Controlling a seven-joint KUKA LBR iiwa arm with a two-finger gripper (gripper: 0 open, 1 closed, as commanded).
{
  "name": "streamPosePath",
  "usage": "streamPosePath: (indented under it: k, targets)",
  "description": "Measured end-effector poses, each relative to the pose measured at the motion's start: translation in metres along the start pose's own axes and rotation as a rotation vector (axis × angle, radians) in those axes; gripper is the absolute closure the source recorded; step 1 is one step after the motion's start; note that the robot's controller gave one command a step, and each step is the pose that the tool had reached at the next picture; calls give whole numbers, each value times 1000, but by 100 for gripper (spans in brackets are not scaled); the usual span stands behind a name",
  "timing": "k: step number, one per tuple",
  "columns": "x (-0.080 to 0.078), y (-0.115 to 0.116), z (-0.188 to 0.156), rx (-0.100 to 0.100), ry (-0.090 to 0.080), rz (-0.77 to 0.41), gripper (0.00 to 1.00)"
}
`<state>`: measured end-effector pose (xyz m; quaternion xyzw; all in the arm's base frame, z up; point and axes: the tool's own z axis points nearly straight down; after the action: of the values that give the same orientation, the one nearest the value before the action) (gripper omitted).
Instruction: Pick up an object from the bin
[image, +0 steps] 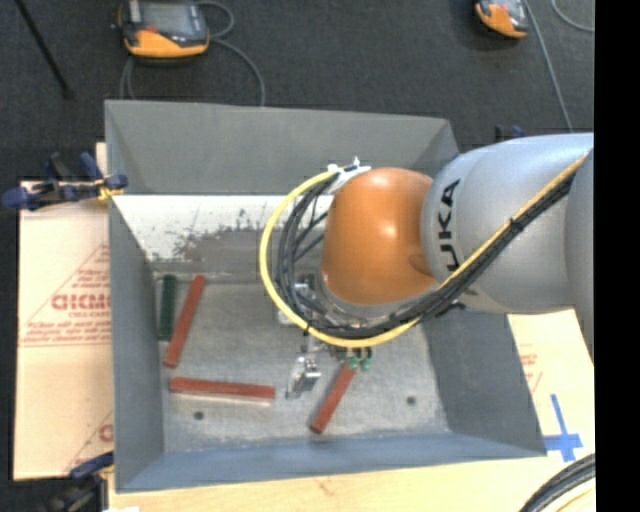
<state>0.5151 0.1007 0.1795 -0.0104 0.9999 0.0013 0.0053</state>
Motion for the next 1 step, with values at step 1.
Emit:
streamPosePath:
  k: [1]
  targets:
    - [6, -1, 100, -2, 6, 21, 100]
